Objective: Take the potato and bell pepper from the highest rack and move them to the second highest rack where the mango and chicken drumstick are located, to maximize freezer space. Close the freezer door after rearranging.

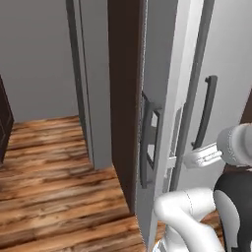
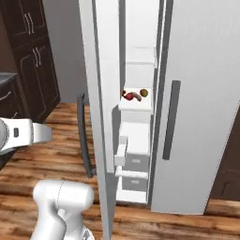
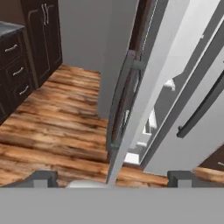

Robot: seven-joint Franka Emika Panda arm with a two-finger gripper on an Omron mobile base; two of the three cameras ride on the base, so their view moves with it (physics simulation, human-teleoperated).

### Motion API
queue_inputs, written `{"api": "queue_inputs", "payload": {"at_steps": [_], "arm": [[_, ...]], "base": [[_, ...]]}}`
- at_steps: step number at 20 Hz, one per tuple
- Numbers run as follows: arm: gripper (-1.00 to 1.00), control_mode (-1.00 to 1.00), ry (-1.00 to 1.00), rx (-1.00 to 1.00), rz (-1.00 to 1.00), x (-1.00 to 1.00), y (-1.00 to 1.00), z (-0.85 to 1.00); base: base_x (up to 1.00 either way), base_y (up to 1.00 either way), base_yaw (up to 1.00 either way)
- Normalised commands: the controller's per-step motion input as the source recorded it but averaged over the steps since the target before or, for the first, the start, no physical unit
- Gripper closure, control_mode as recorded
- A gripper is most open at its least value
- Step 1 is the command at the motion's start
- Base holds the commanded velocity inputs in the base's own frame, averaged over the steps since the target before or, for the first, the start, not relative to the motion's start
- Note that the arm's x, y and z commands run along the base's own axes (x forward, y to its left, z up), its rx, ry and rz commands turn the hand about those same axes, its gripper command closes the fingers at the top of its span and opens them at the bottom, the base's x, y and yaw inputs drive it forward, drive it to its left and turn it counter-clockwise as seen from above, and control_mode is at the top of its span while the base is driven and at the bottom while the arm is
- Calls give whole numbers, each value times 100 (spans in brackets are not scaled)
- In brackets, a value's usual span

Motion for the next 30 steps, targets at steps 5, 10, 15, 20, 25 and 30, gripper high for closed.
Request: {"api": "queue_inputs", "payload": {"at_steps": [5, 10, 15, 20, 25, 30], "arm": [[-100, 100, 0, 0, 0, 0, 0, 0], [-100, 100, 0, 0, 0, 0, 0, 0], [-100, 100, 0, 0, 0, 0, 0, 0], [-100, 100, 0, 0, 0, 0, 0, 0], [-100, 100, 0, 0, 0, 0, 0, 0], [-100, 100, 0, 0, 0, 0, 0, 0]], "base": [[27, 100, -54], [30, 100, -55], [49, 100, -62], [54, 100, -65], [44, 63, -69], [43, 18, -56]]}}
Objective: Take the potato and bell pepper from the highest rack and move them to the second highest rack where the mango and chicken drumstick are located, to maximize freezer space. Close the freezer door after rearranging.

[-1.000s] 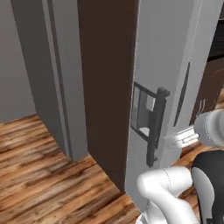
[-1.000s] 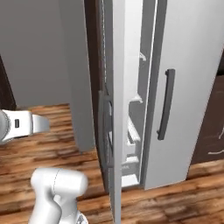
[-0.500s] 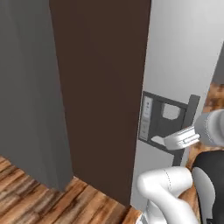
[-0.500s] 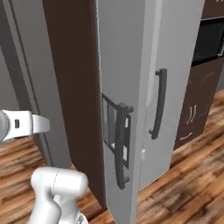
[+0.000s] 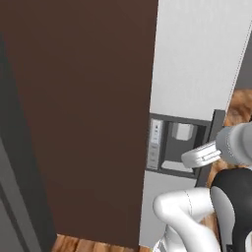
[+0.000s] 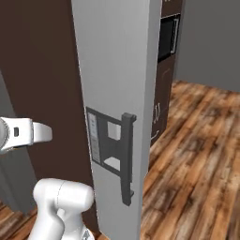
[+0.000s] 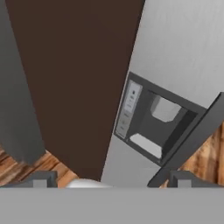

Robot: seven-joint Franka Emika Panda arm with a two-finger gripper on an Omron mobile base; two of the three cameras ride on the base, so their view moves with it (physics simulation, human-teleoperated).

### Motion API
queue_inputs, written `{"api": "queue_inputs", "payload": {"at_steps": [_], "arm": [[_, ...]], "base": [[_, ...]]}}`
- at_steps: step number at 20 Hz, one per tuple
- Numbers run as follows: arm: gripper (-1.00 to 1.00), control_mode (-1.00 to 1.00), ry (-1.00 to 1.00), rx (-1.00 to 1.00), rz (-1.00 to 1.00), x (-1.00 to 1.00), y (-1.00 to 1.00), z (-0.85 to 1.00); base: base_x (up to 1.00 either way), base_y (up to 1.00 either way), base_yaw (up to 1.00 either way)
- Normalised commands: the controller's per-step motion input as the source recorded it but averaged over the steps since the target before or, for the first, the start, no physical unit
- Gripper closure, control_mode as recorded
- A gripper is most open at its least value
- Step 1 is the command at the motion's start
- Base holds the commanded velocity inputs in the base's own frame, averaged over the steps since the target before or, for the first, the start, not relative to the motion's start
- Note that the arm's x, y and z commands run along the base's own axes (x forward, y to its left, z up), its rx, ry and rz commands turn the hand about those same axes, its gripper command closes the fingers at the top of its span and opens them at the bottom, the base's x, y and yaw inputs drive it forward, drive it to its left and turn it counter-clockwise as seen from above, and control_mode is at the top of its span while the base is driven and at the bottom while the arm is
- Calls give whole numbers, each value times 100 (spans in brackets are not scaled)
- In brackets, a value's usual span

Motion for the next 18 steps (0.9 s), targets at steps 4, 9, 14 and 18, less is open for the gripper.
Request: {"api": "queue_inputs", "payload": {"at_steps": [4, 9, 14, 18], "arm": [[-100, 100, 0, 0, 0, 0, 0, 0], [-100, 100, 0, 0, 0, 0, 0, 0], [-100, 100, 0, 0, 0, 0, 0, 0], [-100, -100, 0, 7, -11, 34, 1, 6]], "base": [[39, 8, -25], [48, 5, -19], [51, 9, -14], [10, 3, -3]]}}
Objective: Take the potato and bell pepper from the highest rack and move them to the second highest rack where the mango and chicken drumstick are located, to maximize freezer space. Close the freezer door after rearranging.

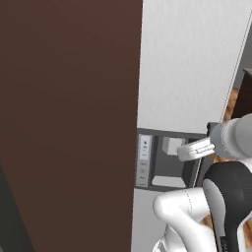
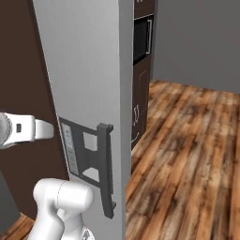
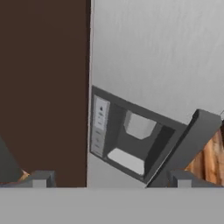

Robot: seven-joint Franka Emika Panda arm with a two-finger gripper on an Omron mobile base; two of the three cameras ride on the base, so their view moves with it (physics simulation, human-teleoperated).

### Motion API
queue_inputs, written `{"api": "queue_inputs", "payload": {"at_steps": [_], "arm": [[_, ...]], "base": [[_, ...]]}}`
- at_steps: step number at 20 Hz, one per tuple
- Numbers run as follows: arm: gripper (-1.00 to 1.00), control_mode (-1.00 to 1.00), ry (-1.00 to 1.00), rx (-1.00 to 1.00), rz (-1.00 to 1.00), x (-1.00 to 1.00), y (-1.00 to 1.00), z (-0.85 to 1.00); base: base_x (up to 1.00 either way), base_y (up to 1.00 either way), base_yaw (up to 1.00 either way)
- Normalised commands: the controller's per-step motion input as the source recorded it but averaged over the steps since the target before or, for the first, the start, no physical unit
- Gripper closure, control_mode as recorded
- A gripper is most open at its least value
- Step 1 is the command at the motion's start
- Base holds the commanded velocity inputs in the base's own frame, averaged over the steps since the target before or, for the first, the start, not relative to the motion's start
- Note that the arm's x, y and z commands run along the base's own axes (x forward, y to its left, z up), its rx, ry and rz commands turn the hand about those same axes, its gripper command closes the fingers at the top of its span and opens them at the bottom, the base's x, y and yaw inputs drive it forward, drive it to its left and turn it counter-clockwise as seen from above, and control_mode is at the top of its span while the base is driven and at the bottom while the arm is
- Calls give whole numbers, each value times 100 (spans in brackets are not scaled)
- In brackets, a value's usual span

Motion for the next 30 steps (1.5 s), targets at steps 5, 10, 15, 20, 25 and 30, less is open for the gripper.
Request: {"api": "queue_inputs", "payload": {"at_steps": [5, 10, 15, 20, 25, 30], "arm": [[-100, -100, 0, 24, -20, 50, -3, 35], [-100, -100, -15, 42, -13, 37, -33, 13], [-100, -100, -10, 28, -40, 51, -5, 0], [-100, -100, 0, 28, -38, 55, -12, 0], [-100, -100, -5, 43, -6, 57, -39, 0], [-100, -100, -2, 39, -1, 62, -37, -3]], "base": [[0, 0, 0], [0, 0, 0], [0, 0, 0], [0, 0, 0], [0, 0, 0], [0, 0, 0]]}}
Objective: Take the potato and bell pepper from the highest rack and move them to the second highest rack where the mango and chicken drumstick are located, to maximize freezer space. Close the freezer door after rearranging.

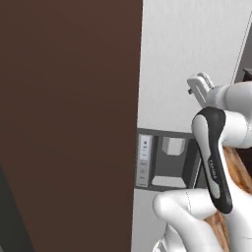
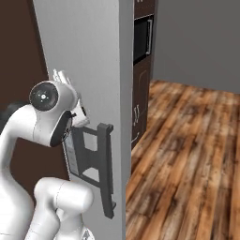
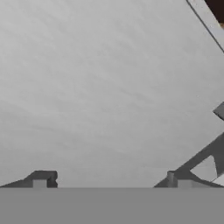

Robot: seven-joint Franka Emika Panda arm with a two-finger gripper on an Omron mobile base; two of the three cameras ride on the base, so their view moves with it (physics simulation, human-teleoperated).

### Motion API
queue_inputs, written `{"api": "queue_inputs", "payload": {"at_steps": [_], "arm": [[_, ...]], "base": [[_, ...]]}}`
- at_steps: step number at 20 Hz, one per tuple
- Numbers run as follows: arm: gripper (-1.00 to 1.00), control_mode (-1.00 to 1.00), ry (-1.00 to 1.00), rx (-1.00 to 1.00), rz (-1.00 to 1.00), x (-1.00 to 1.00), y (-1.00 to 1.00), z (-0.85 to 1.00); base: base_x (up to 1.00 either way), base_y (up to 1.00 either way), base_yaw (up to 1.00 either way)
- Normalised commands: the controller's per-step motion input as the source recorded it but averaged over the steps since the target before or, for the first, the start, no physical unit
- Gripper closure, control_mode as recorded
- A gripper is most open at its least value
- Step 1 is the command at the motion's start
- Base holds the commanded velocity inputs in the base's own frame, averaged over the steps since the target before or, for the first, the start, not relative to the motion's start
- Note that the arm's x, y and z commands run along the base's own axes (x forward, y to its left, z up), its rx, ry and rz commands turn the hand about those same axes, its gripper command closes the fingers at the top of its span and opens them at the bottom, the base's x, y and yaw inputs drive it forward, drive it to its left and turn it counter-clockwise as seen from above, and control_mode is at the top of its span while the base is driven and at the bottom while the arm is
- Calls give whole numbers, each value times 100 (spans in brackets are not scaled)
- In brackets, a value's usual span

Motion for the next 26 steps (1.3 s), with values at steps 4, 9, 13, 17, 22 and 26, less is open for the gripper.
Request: {"api": "queue_inputs", "payload": {"at_steps": [4, 9, 13, 17, 22, 26], "arm": [[-100, -100, 0, 30, 0, 78, -14, -12], [-100, -100, 0, 31, 0, 78, 0, -15], [-100, -100, 0, 27, 0, 78, 0, -18], [-100, -100, 0, 30, 2, 70, 7, -18], [-100, -100, 0, 28, 22, 66, 32, -21], [-100, -100, 0, 18, 29, 61, 46, -18]], "base": [[0, 0, 0], [0, 0, 0], [0, 0, 0], [0, 0, 0], [0, 0, 0], [0, 0, 0]]}}
